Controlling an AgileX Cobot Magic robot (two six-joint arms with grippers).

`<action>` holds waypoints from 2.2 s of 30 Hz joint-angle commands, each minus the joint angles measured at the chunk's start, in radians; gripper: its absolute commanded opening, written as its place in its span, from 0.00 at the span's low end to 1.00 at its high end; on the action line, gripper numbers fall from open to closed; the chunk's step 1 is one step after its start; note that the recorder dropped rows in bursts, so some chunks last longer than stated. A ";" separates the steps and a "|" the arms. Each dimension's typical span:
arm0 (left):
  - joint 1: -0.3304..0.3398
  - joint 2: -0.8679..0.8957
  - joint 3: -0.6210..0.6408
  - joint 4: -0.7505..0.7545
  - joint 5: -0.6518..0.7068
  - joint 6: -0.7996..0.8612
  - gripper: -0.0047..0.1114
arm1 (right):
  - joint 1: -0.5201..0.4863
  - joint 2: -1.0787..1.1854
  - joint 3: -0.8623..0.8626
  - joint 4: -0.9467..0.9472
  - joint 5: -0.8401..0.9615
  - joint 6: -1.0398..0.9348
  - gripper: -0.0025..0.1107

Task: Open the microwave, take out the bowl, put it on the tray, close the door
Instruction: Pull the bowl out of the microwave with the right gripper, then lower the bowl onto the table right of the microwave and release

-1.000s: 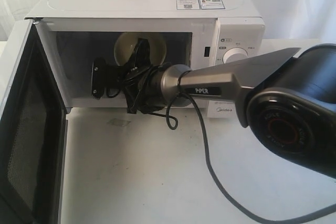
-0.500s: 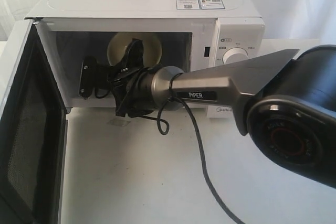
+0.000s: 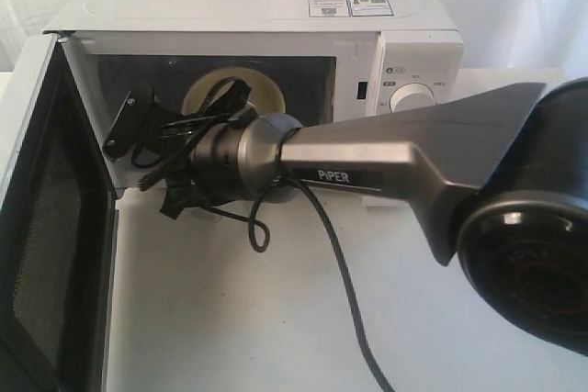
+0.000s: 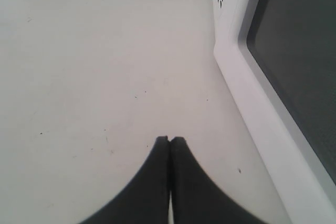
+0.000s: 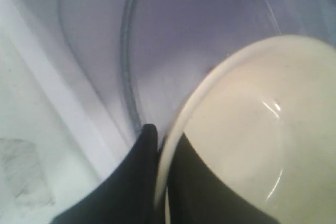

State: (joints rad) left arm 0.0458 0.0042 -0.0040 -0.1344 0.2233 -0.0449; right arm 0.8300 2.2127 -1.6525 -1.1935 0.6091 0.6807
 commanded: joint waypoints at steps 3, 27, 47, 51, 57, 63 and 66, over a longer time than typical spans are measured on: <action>0.003 -0.004 0.004 -0.007 0.001 -0.002 0.04 | 0.059 -0.076 0.003 0.183 0.175 -0.008 0.02; 0.003 -0.004 0.004 -0.007 0.001 -0.002 0.04 | 0.186 -0.496 0.676 0.350 0.278 0.004 0.02; 0.003 -0.004 0.004 -0.007 0.001 -0.002 0.04 | -0.092 -0.750 1.049 0.498 -0.029 0.190 0.02; 0.003 -0.004 0.004 -0.007 0.001 -0.002 0.04 | -0.092 -0.747 1.049 0.506 -0.030 0.190 0.02; 0.003 -0.004 0.004 -0.007 0.001 -0.002 0.04 | -0.092 -0.746 1.049 0.475 -0.012 0.190 0.02; 0.003 -0.004 0.004 -0.007 0.001 -0.002 0.04 | -0.092 -0.746 1.049 0.418 -0.033 0.190 0.02; 0.003 -0.004 0.004 -0.007 0.001 -0.002 0.04 | -0.092 -0.743 1.049 0.406 -0.067 0.190 0.02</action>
State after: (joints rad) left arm 0.0458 0.0042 -0.0040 -0.1344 0.2233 -0.0449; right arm 0.7424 1.4713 -0.6066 -0.7636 0.5527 0.8796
